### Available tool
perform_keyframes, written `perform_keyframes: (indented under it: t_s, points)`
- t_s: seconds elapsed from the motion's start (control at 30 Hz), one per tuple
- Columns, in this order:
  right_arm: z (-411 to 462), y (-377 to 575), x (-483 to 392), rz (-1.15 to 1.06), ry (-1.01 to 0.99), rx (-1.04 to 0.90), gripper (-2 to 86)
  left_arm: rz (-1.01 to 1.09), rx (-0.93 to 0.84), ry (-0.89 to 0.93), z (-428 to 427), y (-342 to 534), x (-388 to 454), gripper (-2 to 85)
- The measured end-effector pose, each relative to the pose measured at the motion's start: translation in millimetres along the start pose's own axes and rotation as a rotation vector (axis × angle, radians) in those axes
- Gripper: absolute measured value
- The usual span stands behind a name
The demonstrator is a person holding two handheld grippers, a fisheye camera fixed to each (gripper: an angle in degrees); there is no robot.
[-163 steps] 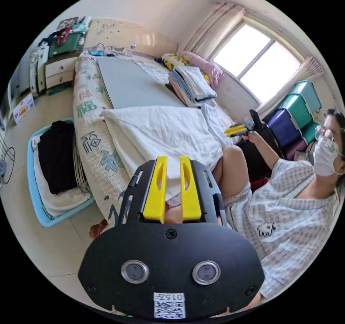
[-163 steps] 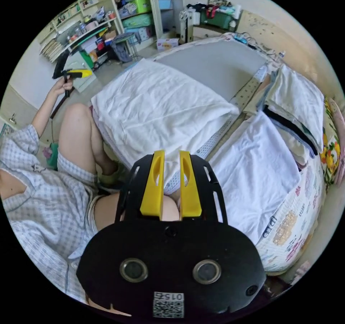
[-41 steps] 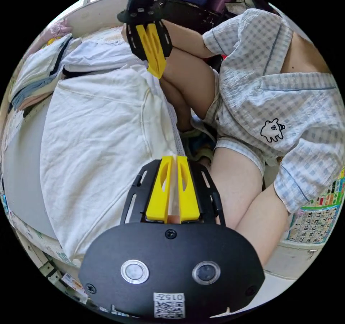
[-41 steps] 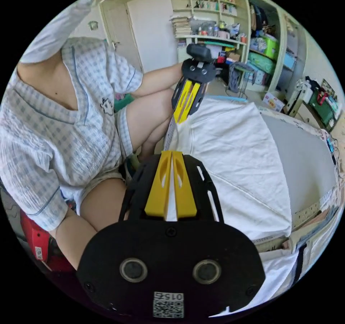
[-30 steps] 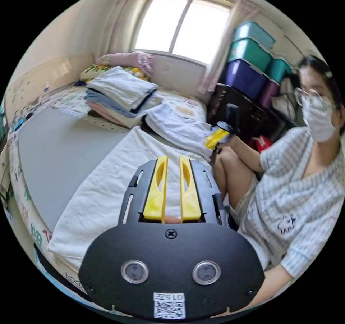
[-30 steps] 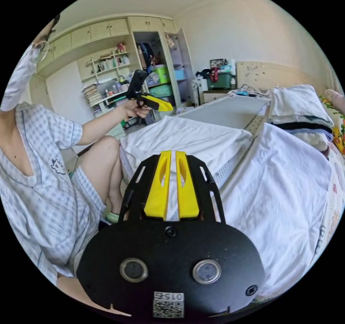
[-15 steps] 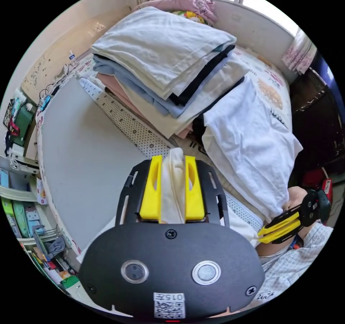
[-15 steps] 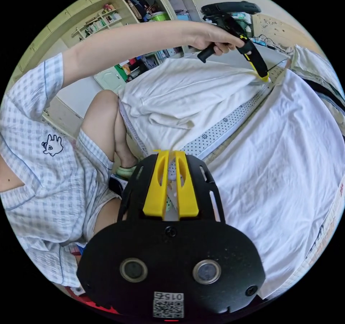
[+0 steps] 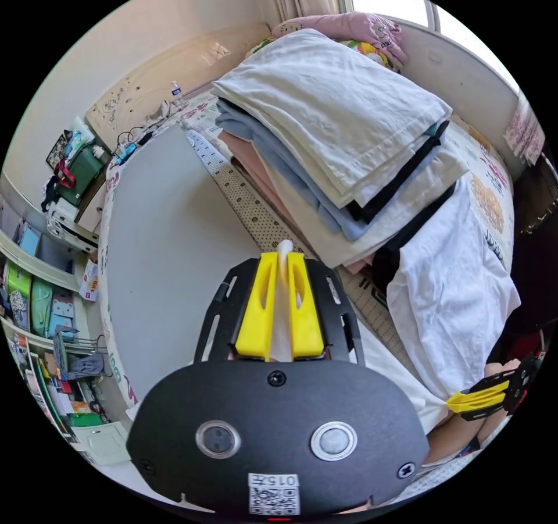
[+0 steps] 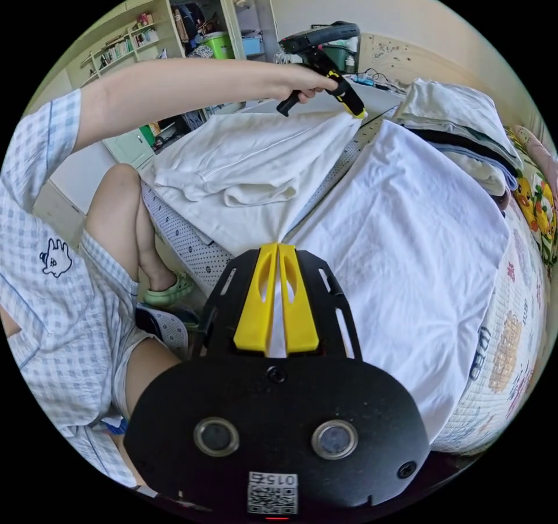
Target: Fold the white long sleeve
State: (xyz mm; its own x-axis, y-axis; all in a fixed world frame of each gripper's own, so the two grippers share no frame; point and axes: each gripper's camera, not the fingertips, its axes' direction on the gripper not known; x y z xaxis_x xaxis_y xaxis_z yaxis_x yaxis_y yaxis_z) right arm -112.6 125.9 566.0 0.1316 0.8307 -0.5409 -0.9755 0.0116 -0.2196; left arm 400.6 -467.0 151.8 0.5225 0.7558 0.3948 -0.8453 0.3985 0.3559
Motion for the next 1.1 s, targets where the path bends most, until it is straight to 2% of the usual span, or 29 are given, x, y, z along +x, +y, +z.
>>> perform_keyframes:
  t_s: [0.13, 0.33, 0.53, 0.6, 0.77, 0.87, 0.97, 1.1]
  points:
    - [7.6, 4.9, 17.5, 0.050, -0.020, 0.035, -0.4, 0.009, -0.019, 0.065, 10.2, 12.8, -2.3, 4.9]
    - [-4.2, 26.0, 50.7, 0.234, -0.025, 0.208, 1.3, 0.101, 0.057, 0.128, -38.7, 70.9, -25.7, 7.8]
    - [15.6, -6.1, 25.7, 0.236, 0.040, 0.218, 4.5, 0.271, 0.096, 0.246, -95.0, 179.4, -13.7, 8.3]
    - [14.3, -21.7, 14.9, 0.239, 0.033, 0.281, 4.6, 0.283, 0.122, 0.292, -106.1, 215.0, -3.3, 8.3]
    - [7.3, -49.8, 11.3, 0.350, -0.082, 0.439, 4.2, 0.288, 0.173, 0.350, -113.4, 253.3, 11.9, 8.6]
    - [6.4, -71.0, 16.2, 0.388, -0.082, 0.496, 4.9, 0.296, 0.180, 0.372, -105.4, 254.8, 19.2, 8.6]
    - [18.8, -101.2, 50.7, 0.455, 0.012, 0.411, 5.8, 0.323, 0.196, 0.381, -89.8, 244.8, 26.4, 8.8]
    - [61.3, -132.1, 119.7, 0.564, -0.014, 0.234, 7.8, 0.346, 0.182, 0.345, -54.9, 235.5, 28.2, 9.4]
